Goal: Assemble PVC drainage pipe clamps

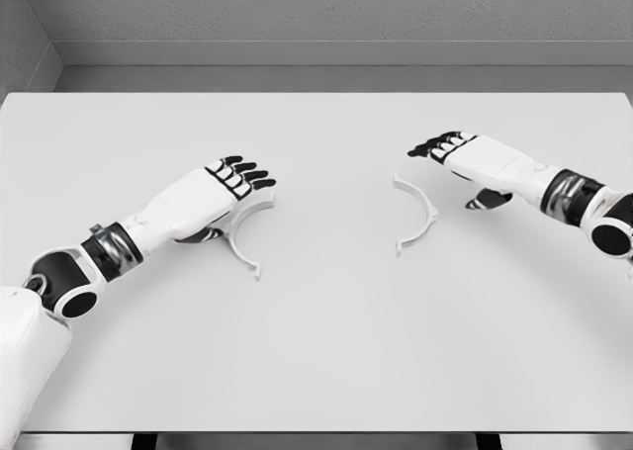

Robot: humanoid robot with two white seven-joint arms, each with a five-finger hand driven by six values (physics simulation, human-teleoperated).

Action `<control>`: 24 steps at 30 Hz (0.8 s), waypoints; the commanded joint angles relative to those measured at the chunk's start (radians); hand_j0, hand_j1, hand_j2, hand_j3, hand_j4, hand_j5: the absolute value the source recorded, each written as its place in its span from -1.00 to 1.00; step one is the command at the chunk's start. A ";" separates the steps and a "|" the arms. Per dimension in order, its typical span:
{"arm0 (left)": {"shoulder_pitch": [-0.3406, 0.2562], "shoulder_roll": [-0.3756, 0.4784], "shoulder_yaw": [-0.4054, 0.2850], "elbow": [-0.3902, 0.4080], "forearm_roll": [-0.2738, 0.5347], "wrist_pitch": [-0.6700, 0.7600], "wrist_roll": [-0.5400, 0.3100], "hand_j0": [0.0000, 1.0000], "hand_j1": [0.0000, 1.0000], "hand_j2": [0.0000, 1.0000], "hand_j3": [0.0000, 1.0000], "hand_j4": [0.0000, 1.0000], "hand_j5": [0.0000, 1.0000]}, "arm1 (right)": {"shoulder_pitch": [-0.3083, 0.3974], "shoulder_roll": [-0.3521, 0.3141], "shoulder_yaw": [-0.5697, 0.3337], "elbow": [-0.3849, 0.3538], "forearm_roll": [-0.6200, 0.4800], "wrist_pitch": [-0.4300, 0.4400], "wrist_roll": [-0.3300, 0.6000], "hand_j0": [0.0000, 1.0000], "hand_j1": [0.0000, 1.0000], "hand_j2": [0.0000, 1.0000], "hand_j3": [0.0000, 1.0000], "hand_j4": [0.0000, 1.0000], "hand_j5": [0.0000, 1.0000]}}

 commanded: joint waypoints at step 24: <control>0.025 -0.038 -0.048 -0.074 0.006 0.001 0.001 1.00 1.00 1.00 1.00 1.00 1.00 | -0.021 0.044 0.047 0.022 0.015 0.000 0.000 1.00 1.00 1.00 1.00 1.00 1.00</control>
